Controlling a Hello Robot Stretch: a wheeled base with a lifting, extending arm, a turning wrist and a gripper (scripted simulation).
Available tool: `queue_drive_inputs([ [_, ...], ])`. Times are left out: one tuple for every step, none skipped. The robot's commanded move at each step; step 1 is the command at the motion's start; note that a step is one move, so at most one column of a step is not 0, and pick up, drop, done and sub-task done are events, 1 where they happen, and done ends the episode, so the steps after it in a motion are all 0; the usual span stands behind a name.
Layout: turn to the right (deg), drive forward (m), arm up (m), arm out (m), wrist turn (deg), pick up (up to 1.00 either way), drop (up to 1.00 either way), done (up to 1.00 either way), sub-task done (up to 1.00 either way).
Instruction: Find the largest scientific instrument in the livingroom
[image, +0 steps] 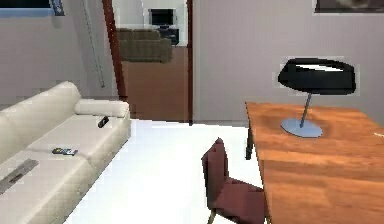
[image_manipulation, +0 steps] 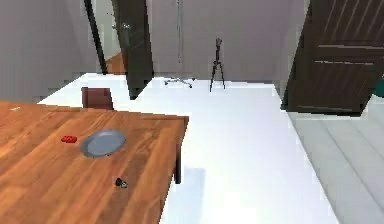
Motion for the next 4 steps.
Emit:
queue_drive_inputs([
  [-30.0, 0.00, 0.00, 0.00, 0.0, 0.00, 0.00, 0.00, 0.00],
  [0.0, 0.95, 0.00, 0.00, 0.0, 0.00, 0.00, 0.00, 0.00],
  [42.0, 0.00, 0.00, 0.00, 0.0, 0.00, 0.00, 0.00, 0.00],
  [0.0, 1.00, 0.00, 0.00, 0.0, 0.00, 0.00, 0.00, 0.00],
])
